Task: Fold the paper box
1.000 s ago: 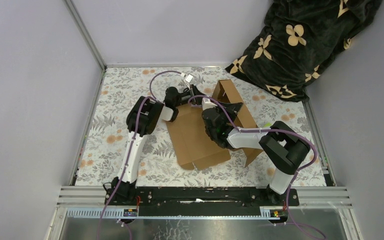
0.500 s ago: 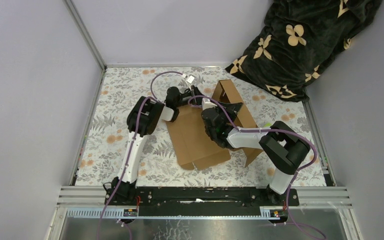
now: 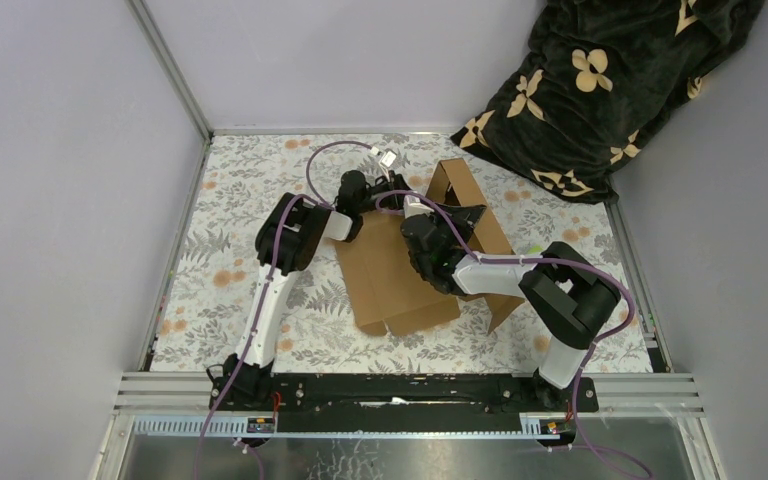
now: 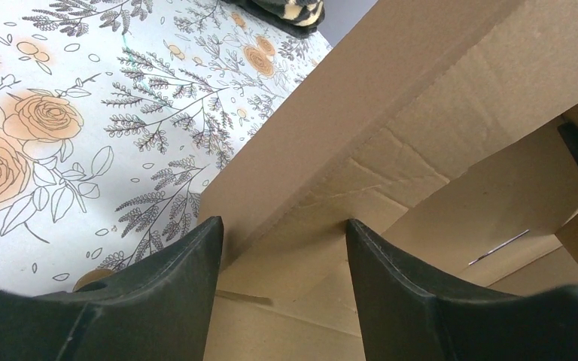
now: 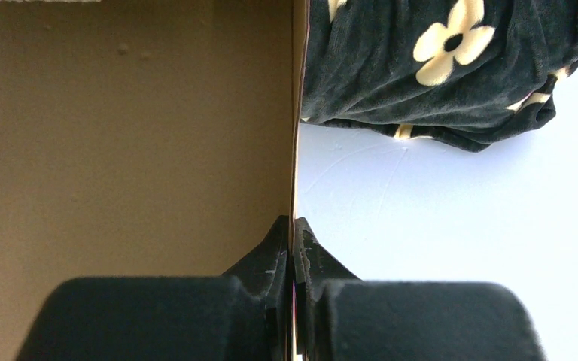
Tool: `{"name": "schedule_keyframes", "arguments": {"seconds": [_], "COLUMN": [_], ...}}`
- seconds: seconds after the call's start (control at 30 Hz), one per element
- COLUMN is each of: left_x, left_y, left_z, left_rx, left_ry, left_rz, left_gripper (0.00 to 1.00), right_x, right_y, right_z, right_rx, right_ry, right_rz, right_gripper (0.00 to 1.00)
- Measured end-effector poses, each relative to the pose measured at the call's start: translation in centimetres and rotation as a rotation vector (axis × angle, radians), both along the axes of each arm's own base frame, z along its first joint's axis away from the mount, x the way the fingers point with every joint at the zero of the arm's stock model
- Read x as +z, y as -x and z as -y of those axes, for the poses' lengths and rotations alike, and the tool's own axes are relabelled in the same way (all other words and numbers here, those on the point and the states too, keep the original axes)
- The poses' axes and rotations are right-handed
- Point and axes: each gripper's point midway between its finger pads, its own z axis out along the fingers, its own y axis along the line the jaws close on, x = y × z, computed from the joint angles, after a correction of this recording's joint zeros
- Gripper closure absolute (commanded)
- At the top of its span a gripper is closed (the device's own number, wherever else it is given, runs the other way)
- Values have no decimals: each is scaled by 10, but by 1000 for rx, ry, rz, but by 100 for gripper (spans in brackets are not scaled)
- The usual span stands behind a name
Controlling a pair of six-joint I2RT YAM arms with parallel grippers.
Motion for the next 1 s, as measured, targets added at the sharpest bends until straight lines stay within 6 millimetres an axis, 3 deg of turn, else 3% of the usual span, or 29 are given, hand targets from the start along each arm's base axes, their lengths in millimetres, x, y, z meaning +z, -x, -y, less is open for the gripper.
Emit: {"name": "schedule_keyframes", "arguments": {"seconds": [0.5, 0.57, 0.73, 1.0], "left_x": [2, 2, 1, 0], "left_y": [-7, -8, -12, -15], "left_z": [9, 12, 16, 23], "left_rx": [47, 59, 99, 143], "left_ry": [-26, -30, -36, -41], "left_rz": [35, 39, 40, 38], "left_gripper": [52, 50, 34, 34], "right_x": [0, 0, 1, 1], "right_y": [0, 0, 1, 1], "right_z": [0, 1, 1, 1], "right_rx": [-4, -6, -11, -14], "right_ry": [-2, 0, -5, -14], "right_rz": [-1, -3, 0, -1], "right_gripper": [100, 100, 100, 100]}}
